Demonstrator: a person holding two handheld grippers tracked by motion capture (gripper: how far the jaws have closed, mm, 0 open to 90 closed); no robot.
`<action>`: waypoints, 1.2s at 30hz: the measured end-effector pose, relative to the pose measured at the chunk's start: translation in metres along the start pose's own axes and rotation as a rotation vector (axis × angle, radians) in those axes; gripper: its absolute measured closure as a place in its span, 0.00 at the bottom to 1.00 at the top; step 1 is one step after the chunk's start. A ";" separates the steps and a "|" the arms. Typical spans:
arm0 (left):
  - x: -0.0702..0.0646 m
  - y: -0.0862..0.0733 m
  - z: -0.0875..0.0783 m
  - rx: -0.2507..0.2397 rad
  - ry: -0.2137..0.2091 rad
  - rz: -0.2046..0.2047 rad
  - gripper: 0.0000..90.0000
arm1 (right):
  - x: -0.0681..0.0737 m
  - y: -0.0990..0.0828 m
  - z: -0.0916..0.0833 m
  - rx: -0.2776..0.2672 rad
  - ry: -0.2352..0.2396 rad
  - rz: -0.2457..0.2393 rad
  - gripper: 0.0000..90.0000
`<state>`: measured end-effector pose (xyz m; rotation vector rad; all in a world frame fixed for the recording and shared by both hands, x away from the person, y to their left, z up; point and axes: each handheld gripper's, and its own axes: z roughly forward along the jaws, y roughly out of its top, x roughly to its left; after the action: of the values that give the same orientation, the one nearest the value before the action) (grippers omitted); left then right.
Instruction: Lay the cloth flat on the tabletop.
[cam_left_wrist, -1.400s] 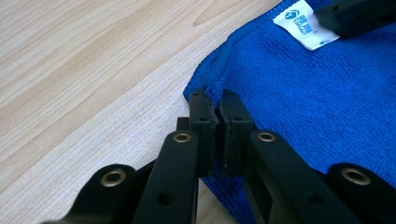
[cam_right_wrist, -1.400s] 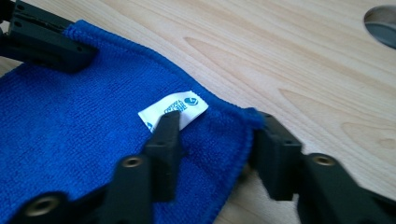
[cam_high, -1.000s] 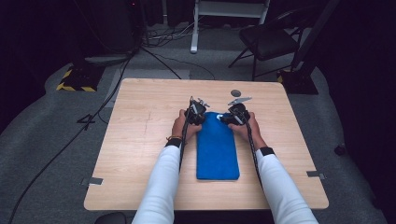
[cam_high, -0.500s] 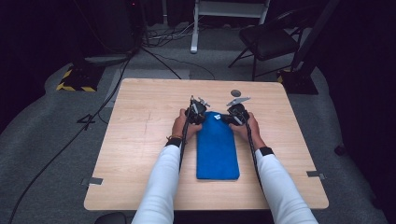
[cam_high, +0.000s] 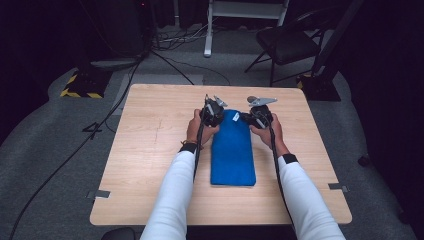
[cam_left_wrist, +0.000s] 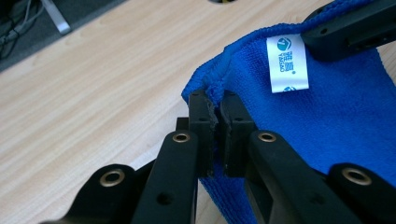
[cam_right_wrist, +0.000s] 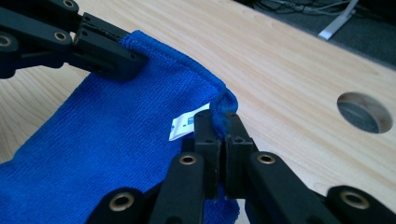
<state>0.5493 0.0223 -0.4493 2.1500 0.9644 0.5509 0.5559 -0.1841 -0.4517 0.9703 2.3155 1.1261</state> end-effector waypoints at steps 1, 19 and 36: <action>0.001 0.000 -0.002 0.000 -0.002 0.004 0.94 | 0.000 0.001 -0.001 -0.004 -0.001 -0.005 0.97; 0.000 -0.026 -0.038 -0.060 -0.146 0.113 0.94 | 0.024 -0.005 -0.028 -0.040 0.079 -0.122 0.97; -0.015 -0.042 -0.068 -0.100 -0.238 0.175 0.93 | 0.040 -0.018 -0.055 -0.087 0.157 -0.166 0.97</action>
<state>0.4785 0.0597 -0.4373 2.1627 0.6112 0.4045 0.4880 -0.1918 -0.4346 0.6665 2.3953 1.2608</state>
